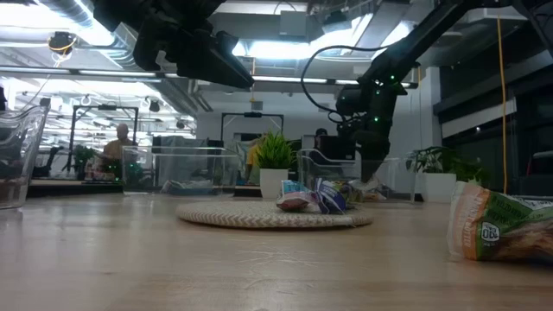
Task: Pick and place Granola Bars by type
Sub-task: Put the yellow granola bar into the top right transparent bin
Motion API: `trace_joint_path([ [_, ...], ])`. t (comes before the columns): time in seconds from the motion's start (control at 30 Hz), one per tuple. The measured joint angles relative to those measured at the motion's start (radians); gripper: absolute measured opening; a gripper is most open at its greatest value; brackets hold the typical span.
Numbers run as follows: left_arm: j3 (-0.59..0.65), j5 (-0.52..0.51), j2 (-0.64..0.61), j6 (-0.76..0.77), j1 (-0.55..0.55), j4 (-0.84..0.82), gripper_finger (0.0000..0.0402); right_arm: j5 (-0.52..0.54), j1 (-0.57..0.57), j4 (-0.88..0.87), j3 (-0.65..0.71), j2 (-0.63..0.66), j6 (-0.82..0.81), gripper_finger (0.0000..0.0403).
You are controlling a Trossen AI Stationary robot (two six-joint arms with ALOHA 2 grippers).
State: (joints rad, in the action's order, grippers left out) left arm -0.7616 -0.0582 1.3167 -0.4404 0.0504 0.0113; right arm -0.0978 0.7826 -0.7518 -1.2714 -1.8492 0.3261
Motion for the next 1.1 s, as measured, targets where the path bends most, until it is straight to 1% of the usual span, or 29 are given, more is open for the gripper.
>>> trace_joint_path([
  [0.1, 0.000, 0.000, 0.000, 0.000, 0.000, 0.000, 0.0104, 0.000, 0.000, -0.001, 0.000, 0.004, 0.000, 0.0125],
  [0.2, 0.000, 0.000, 0.000, 0.000, 0.000, 0.001, 0.0103, 0.000, 0.000, -0.003, 0.000, 0.031, 0.006, 0.0139],
  [0.43, 0.000, 0.000, 0.000, 0.000, 0.000, 0.017, 0.0104, 0.018, -0.003, -0.008, 0.000, 0.179, -0.006, 0.0143],
  [0.53, 0.000, 0.000, 0.000, 0.000, 0.000, 0.017, 0.0103, 0.020, -0.032, -0.050, 0.000, 0.252, -0.030, 0.0143],
  [0.67, 0.000, 0.000, 0.000, 0.000, 0.000, 0.017, 0.0101, 0.018, -0.120, -0.145, 0.000, 0.350, -0.061, 0.0143],
  [0.83, 0.000, 0.004, 0.000, 0.003, 0.000, 0.016, 0.0100, 0.024, -0.283, -0.272, 0.000, 0.473, -0.147, 0.0143],
  [0.93, 0.000, 0.017, 0.000, 0.008, 0.000, 0.025, 0.0100, 0.026, -0.389, -0.291, 0.000, 0.553, -0.226, 0.0143],
  [1.1, 0.000, 0.024, 0.000, 0.008, 0.000, 0.046, 0.0100, 0.097, -0.550, -0.308, 0.000, 0.666, -0.327, 0.0143],
])
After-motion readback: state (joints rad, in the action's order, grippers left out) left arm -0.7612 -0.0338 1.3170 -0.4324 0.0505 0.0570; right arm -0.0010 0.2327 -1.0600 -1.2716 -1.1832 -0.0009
